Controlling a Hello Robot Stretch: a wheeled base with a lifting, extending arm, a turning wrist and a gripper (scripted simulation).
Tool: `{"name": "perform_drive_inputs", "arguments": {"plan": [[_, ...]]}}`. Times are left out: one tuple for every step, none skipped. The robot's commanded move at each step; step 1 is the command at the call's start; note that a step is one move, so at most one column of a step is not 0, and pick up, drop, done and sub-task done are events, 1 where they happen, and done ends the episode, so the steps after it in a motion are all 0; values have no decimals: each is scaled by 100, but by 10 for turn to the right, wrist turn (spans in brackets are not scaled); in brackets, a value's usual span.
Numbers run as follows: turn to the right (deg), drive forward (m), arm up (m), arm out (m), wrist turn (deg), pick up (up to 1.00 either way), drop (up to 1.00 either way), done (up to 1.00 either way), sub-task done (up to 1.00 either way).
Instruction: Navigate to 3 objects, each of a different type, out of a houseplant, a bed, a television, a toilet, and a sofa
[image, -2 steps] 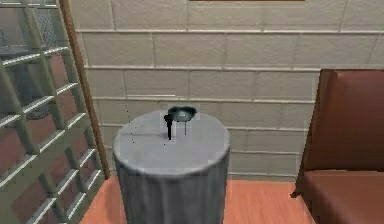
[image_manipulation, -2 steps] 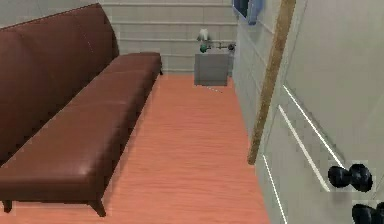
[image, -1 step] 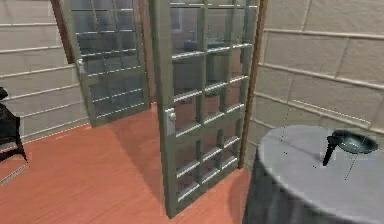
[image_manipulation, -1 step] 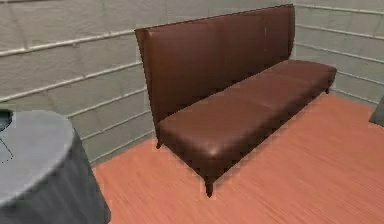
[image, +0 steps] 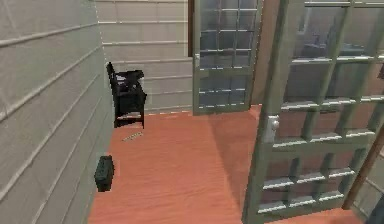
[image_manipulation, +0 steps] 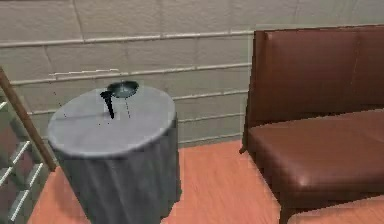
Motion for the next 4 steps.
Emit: {"name": "perform_drive_inputs", "arguments": {"plan": [[0, 100, 0, 0, 0, 0, 0, 0, 0], [-90, 0, 0, 0, 0, 0, 0, 0, 0], [-30, 0, 0, 0, 0, 0, 0, 0, 0], [0, 20, 0, 0, 0, 0, 0, 0, 0]]}}
